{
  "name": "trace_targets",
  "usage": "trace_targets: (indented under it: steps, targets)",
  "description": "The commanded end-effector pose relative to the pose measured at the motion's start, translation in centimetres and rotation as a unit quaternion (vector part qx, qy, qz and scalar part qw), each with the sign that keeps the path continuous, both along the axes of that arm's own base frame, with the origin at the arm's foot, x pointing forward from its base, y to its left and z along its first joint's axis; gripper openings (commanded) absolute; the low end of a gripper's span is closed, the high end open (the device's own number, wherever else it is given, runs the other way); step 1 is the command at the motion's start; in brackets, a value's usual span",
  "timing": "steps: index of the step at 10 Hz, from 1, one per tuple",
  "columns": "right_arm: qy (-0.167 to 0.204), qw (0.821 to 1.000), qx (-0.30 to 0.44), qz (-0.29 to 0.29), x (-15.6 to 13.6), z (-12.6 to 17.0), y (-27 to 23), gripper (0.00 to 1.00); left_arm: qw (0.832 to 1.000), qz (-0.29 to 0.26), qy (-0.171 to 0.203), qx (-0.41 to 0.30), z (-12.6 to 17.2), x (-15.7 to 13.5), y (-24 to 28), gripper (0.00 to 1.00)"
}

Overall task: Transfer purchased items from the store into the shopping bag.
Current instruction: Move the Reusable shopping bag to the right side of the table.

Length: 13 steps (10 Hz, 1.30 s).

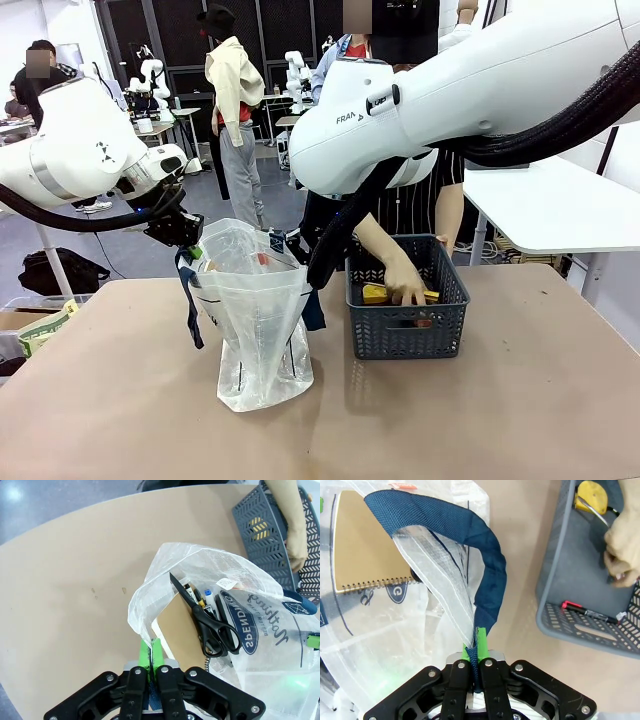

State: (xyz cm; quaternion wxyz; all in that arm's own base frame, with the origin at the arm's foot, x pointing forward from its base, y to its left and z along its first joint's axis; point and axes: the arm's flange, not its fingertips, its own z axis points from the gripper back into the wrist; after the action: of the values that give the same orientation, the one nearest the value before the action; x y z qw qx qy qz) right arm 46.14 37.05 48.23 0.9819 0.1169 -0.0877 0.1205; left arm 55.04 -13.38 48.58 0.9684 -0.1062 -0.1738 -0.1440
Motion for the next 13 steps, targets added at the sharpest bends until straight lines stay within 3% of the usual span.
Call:
trace_targets:
  steps: [1,13]
  targets:
    - [-0.001,1.000,0.000,0.002,-0.01,0.05,0.00,0.00,1.000,0.000,0.000,0.000,0.04,0.02,0.07,0.00]
    - [-0.001,1.000,0.000,0.002,-0.01,0.05,0.00,0.00,1.000,0.000,0.000,0.000,0.04,0.02,0.07,0.00]
